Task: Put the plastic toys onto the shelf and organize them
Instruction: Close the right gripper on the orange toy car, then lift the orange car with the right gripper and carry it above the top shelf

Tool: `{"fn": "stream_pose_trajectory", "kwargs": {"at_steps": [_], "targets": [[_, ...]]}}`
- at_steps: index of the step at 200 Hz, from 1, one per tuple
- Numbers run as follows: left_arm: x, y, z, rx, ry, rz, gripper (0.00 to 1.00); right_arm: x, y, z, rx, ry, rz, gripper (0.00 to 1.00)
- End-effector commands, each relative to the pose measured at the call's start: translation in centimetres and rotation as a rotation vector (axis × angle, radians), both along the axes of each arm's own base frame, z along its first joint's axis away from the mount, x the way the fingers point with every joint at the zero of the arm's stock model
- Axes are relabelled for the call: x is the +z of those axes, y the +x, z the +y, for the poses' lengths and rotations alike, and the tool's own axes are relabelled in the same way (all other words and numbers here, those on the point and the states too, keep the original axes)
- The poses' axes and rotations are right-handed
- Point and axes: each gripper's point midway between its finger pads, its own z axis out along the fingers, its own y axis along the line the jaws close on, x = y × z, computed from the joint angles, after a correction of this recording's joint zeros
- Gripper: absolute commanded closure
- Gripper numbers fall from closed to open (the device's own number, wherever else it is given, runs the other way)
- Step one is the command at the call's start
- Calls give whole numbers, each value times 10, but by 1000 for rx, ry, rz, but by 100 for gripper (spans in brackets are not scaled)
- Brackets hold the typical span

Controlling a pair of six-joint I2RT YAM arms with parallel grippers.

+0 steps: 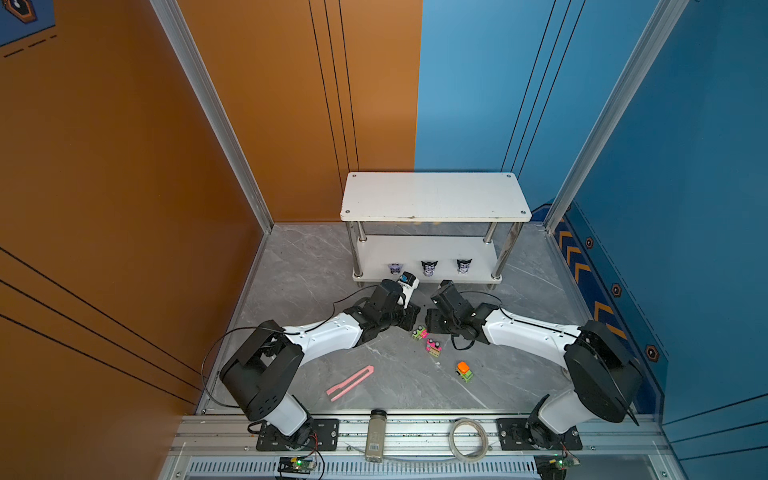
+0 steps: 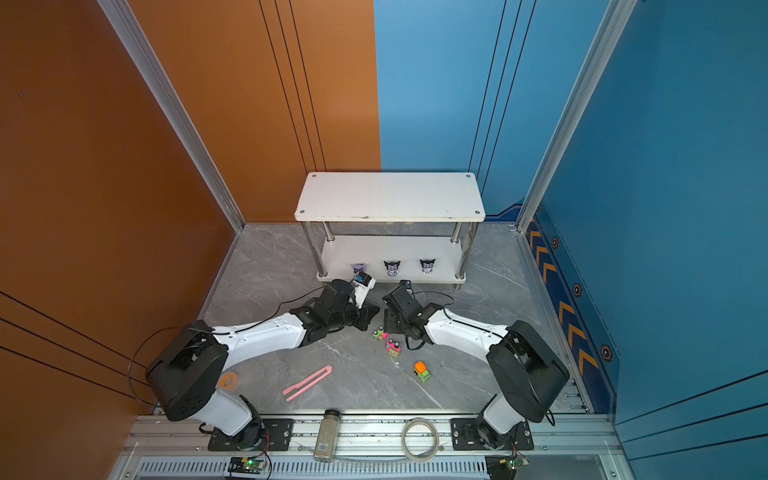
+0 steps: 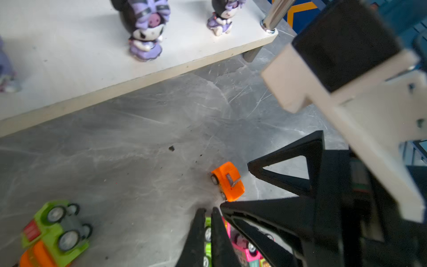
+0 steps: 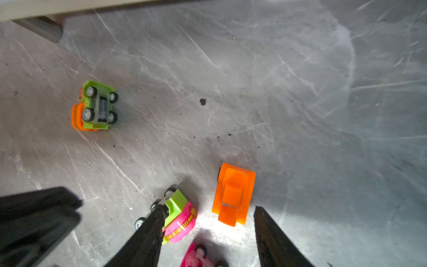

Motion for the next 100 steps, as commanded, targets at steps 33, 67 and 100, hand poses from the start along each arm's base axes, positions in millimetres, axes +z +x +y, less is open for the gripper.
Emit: {"fn": "stream_pose_trajectory", "kwargs": {"at_steps": [33,67,100], "targets": [[12,1,35,68,-28,-33,88,-25,9,-8,-105,-96,33,41],[10,0,42,74,-40,-30,86,-27,10,-10,-115,-121,26,60],[8,0,43,71,-50,-19,85,-18,8,-16,-86,-176,23,77]]}}
